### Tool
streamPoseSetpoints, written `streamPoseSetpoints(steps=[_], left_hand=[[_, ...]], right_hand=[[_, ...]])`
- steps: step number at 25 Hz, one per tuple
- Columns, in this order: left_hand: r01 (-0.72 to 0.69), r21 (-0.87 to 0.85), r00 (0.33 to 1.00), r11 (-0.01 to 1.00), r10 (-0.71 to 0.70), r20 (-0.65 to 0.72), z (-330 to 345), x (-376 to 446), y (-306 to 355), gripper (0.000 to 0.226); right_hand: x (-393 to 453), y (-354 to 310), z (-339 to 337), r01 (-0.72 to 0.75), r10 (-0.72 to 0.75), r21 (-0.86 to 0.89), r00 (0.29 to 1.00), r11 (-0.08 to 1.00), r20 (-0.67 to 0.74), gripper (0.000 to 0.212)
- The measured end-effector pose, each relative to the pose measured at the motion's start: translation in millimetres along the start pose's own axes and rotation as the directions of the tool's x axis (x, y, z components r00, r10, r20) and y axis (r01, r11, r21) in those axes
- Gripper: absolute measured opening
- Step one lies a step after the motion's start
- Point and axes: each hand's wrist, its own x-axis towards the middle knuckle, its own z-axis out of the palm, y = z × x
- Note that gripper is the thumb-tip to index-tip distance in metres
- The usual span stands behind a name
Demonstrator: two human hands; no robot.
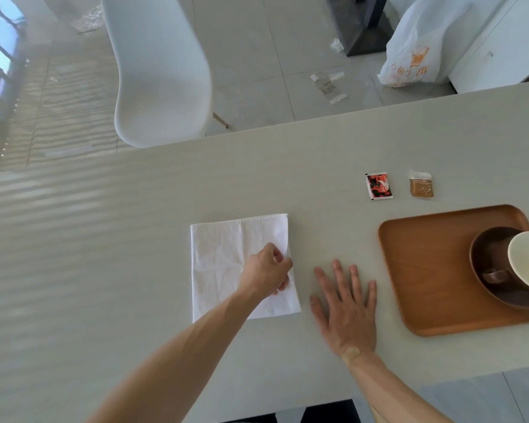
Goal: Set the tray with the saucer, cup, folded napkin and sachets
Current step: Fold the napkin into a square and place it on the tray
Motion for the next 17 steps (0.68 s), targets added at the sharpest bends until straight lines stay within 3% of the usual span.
streamPoseSetpoints(steps=[5,7,10,12,15,17], left_hand=[[-0.105,-0.141,0.993,0.984,0.110,0.028,-6.1,-9.6,-19.7,0.024],[-0.268,0.021,0.959,0.963,0.269,-0.095,-12.3,-19.9,-38.4,0.027],[-0.457,0.501,0.721,0.735,0.636,-0.276,-26.0,-31.3,-74.7,0.028],[-0.442,0.639,0.641,0.630,0.720,-0.266,-30.0,-31.0,-89.0,0.034],[-0.386,0.705,0.703,0.595,0.684,-0.193,-30.0,-22.4,-93.9,0.046],[-0.338,0.718,0.755,0.609,0.631,-0.180,-28.7,-16.1,-97.8,0.050]], right_hand=[[-0.7,-2.0,-5.9,0.027,-0.027,-0.006,1.000,1.000,-0.002,0.058],[-0.9,-0.9,-10.4,0.010,-0.008,0.055,0.999,0.998,-0.040,0.055],[14.8,-19.6,-22.1,-0.055,0.101,0.272,0.982,0.961,-0.159,0.052],[28.8,-54.1,-28.5,0.101,-0.027,0.282,0.967,0.954,-0.254,0.045],[46.3,-105.1,-27.1,0.400,-0.370,0.133,0.906,0.907,-0.205,0.046],[56.2,-115.9,-18.5,0.400,-0.394,0.071,0.915,0.914,-0.093,0.049]])
